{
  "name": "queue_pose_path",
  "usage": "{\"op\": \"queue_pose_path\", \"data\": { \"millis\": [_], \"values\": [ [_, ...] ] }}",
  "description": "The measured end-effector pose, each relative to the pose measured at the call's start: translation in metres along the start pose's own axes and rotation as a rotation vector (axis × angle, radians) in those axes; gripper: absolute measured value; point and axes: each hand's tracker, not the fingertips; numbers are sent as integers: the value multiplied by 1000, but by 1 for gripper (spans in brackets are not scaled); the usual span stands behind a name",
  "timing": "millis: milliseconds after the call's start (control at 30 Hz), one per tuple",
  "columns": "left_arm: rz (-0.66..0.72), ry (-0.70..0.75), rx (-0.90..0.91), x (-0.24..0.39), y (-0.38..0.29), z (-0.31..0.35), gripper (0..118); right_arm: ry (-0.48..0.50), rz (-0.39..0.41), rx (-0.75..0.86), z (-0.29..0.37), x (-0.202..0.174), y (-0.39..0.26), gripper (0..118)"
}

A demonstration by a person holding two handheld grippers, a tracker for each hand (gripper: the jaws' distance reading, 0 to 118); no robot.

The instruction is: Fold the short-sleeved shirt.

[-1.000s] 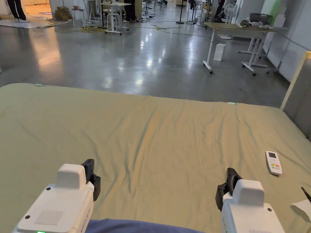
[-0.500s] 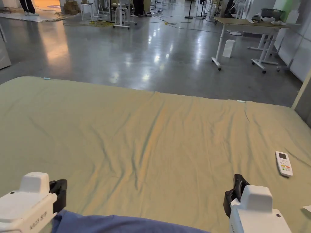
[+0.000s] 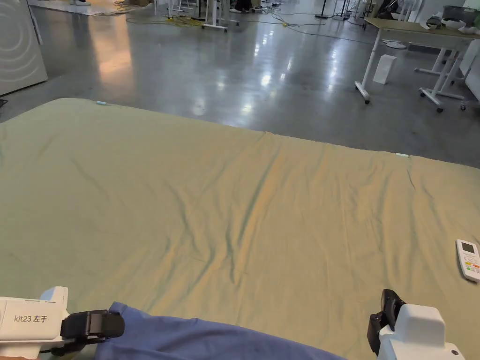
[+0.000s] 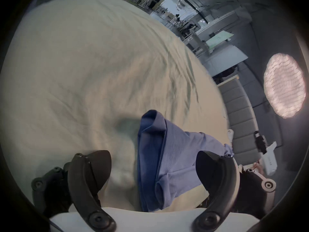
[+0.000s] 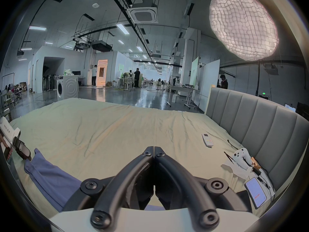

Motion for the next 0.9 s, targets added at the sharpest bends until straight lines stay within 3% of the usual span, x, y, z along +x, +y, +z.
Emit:
{"op": "queue_pose_path", "data": {
  "millis": [133, 300, 333, 400, 467, 500, 667, 767, 900],
  "values": [
    [67, -80, 40, -3, 4, 2, 106, -10, 4, -29, 0, 3, -8, 0],
    [92, -231, -84, -12, 8, -18, 102, -16, -3, -51, 0, 4, -14, 0],
    [85, -232, -89, -10, 7, -23, 96, -16, -3, -53, 0, 4, -14, 0],
    [70, -209, -92, 18, -14, -30, 74, -16, -3, -53, 2, 3, -14, 0],
    [63, -171, -101, 21, -16, -37, 36, -15, 0, -53, 3, 2, -14, 0],
    [54, -127, -116, 25, -18, -36, 23, -15, 0, -53, 3, 2, -14, 0],
    [30, -97, -106, 26, -13, -33, 11, -13, 5, -50, 5, 2, -12, 0],
    [-67, -55, -91, 45, -11, -26, 10, -12, 7, -49, 6, 2, -11, 0],
    [-51, -64, -47, 59, -1, -3, 9, -9, 8, -46, 5, 3, -10, 0]
  ]
}}
